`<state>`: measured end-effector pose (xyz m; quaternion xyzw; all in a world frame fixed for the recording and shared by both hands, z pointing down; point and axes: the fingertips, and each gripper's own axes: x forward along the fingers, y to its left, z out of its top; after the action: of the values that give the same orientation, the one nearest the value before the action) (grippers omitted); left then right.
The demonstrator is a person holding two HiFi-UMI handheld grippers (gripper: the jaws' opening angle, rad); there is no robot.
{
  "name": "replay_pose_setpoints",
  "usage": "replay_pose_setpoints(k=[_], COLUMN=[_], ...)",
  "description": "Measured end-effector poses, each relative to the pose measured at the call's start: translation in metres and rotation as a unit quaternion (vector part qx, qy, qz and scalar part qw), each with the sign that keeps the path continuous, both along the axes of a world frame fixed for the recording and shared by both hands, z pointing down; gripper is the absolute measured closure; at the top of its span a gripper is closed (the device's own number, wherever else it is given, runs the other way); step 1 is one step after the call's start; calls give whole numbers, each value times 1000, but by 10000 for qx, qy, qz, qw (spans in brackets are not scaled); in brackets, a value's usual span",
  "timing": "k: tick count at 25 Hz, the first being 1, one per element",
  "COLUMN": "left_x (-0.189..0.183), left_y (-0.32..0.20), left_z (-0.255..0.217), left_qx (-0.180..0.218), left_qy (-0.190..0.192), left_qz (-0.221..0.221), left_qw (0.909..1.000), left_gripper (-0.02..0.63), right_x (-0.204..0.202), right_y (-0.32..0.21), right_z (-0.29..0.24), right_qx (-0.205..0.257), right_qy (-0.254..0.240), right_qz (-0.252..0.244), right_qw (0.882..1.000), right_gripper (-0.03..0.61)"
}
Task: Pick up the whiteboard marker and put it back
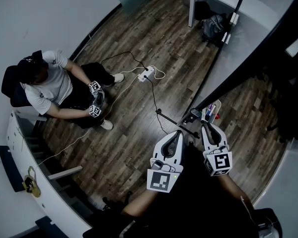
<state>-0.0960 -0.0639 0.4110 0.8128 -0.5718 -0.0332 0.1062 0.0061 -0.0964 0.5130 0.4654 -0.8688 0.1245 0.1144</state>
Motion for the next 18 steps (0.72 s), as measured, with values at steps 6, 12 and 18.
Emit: replay_pose_setpoints(k=[6, 12, 18], left_x=[0, -2, -8], left_y=[5, 15, 37], left_z=[-5, -12, -25], left_qx=[89, 253, 453], left_qy=[85, 114, 185], left_qz=[44, 87, 194], left_qw=[9999, 9996, 9986], left_gripper=[612, 612, 612], right_x=[5, 4, 3], right_y=[4, 13, 37], right_z=[-14, -36, -62], right_qx=[238, 465, 772], right_qy=[-45, -151, -270], right_qz=[158, 186, 245], right_qw=[9996, 9986, 9964], right_gripper=[532, 563, 564])
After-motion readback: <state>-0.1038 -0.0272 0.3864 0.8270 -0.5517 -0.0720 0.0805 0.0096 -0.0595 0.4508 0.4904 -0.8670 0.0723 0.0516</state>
